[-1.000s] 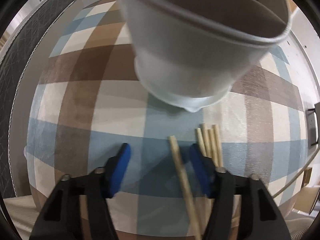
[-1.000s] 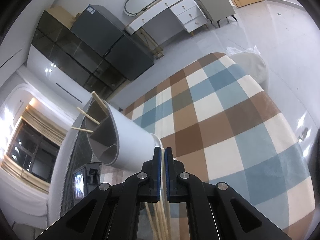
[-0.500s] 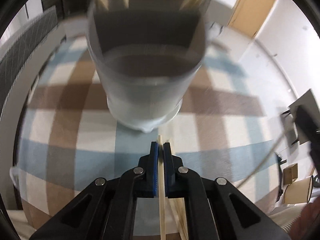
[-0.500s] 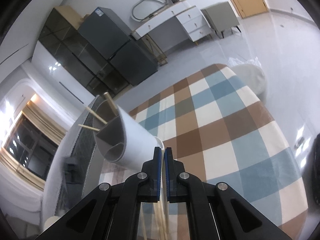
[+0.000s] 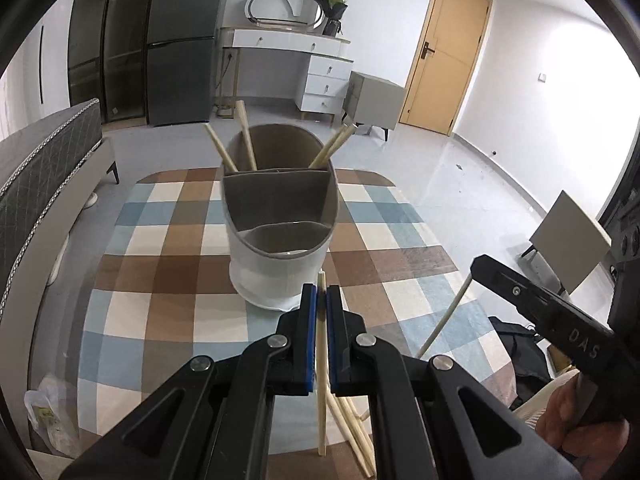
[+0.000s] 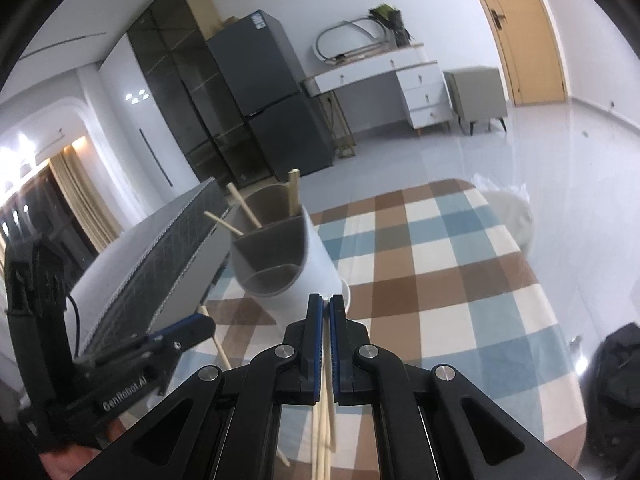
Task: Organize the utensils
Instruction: 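Carry both held chopsticks up and over the utensil holder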
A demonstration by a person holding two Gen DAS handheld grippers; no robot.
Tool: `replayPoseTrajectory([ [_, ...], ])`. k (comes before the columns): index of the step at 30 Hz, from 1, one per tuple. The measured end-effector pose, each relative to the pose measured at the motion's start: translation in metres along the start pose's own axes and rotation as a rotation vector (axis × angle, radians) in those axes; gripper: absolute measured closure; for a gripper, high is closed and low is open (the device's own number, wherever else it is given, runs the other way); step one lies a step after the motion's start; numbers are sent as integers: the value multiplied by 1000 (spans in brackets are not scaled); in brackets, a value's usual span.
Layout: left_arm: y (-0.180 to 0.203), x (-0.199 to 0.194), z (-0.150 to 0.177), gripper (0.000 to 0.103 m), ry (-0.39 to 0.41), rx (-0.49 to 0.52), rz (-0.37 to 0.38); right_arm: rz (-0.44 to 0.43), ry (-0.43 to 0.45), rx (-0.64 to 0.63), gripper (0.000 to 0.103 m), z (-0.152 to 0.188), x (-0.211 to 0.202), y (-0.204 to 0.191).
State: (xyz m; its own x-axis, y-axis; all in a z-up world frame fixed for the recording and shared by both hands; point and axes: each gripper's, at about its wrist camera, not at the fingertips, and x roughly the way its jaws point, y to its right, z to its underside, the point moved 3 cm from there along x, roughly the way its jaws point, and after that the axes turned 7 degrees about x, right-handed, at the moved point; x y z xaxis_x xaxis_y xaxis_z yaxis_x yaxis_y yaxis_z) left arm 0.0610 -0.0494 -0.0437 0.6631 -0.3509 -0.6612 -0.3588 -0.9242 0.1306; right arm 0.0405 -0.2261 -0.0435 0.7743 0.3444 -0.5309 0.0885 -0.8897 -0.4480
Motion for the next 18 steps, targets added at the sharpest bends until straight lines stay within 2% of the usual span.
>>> replayPoseTrajectory([
  [6, -3, -8, 2, 103, 8, 0, 5, 36, 25, -63, 100, 10, -11, -16],
  [11, -3, -14, -5, 103, 22, -1, 30, 51, 37, -65, 100, 11, -14, -19],
  [18, -5, -21, -13, 103, 20, 46, 42, 52, 70, -72, 100, 5, -22, -28],
])
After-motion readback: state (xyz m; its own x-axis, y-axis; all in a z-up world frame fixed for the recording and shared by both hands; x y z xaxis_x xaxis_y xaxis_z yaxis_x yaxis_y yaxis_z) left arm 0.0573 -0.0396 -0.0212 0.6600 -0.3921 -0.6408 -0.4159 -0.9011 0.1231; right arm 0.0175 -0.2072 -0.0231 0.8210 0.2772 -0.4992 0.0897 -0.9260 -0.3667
